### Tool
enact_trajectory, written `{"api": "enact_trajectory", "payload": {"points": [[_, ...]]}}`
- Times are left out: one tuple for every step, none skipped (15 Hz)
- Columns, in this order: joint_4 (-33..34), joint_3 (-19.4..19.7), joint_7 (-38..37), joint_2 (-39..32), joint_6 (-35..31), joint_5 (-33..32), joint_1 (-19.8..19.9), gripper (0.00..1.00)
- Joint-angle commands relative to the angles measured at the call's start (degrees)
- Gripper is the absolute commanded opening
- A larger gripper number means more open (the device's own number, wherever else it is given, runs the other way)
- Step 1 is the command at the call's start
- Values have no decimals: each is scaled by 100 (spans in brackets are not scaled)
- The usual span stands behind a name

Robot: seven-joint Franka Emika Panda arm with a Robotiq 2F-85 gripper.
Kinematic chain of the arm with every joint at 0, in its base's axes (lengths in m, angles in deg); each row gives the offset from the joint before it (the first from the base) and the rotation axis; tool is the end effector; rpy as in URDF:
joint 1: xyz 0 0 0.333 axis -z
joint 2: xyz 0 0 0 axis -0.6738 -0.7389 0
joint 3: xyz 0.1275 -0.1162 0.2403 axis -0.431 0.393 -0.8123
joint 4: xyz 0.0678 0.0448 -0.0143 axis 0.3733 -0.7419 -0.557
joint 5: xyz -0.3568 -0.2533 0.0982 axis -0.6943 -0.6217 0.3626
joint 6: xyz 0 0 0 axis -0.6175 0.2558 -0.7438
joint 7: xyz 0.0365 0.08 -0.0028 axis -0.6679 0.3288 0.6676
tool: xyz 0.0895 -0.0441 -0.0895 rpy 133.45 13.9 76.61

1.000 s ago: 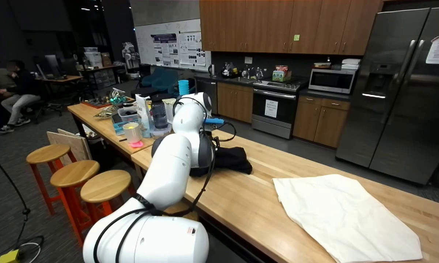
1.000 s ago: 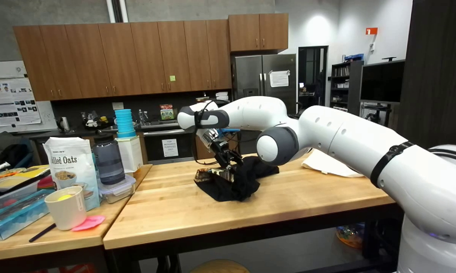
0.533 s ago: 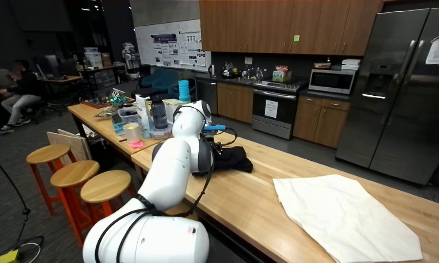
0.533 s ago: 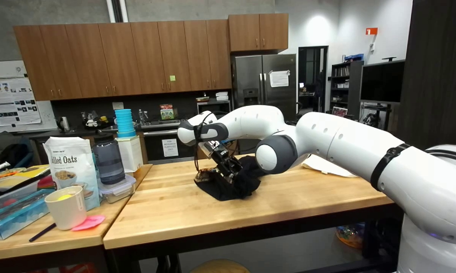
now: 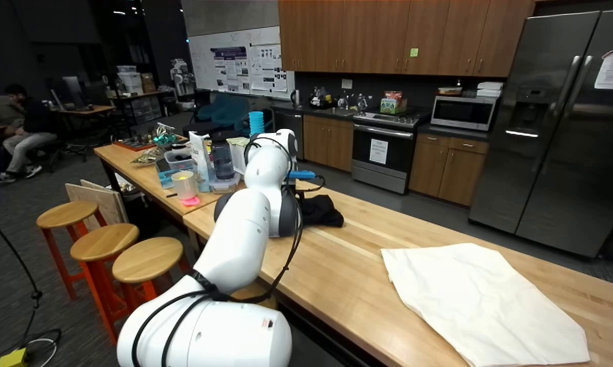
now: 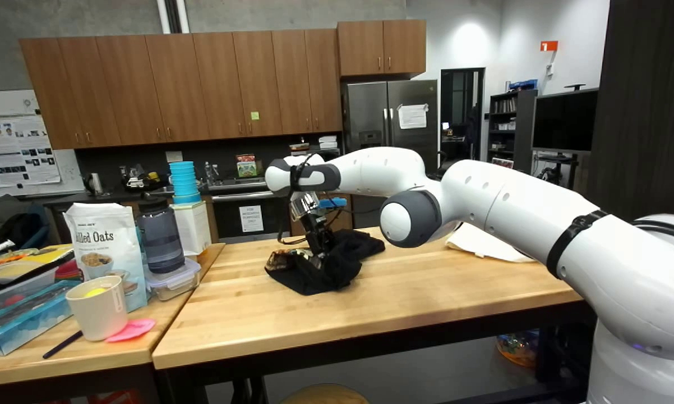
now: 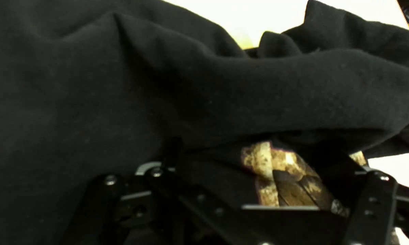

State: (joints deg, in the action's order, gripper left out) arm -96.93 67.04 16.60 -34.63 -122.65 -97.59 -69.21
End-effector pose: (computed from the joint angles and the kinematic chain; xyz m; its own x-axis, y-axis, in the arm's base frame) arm 0.6761 0.3529 0.2702 0.3929 0.8173 -0.4214 0.8302 -0.5124 -0.2197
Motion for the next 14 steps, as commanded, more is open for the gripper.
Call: {"api": "enact_trajectory", "payload": {"points": [[-10, -211, 385, 142, -666, 292, 42, 100], [-7, -257, 508, 153, -866, 350, 35, 100], [-3, -287, 676, 184, -1052, 383, 40, 100], [2, -325, 834, 221, -1241, 435, 35, 100], [8, -357, 970, 259, -1421, 477, 19, 100], [10, -382, 1143, 328, -1590, 522, 38, 100], [17, -421, 1261, 373, -1777, 572, 29, 100], [34, -444, 1434, 444, -1939, 617, 55, 100], [47, -482, 1556, 508, -2092, 675, 63, 100], [53, -499, 1687, 586, -2206, 719, 80, 100], [59, -528, 1786, 658, -2303, 778, 88, 100], [54, -522, 1864, 719, -2396, 787, 76, 100], [28, -434, 1935, 823, -2410, 709, 56, 100], [6, -412, 1988, 896, -2432, 696, 56, 100]]}}
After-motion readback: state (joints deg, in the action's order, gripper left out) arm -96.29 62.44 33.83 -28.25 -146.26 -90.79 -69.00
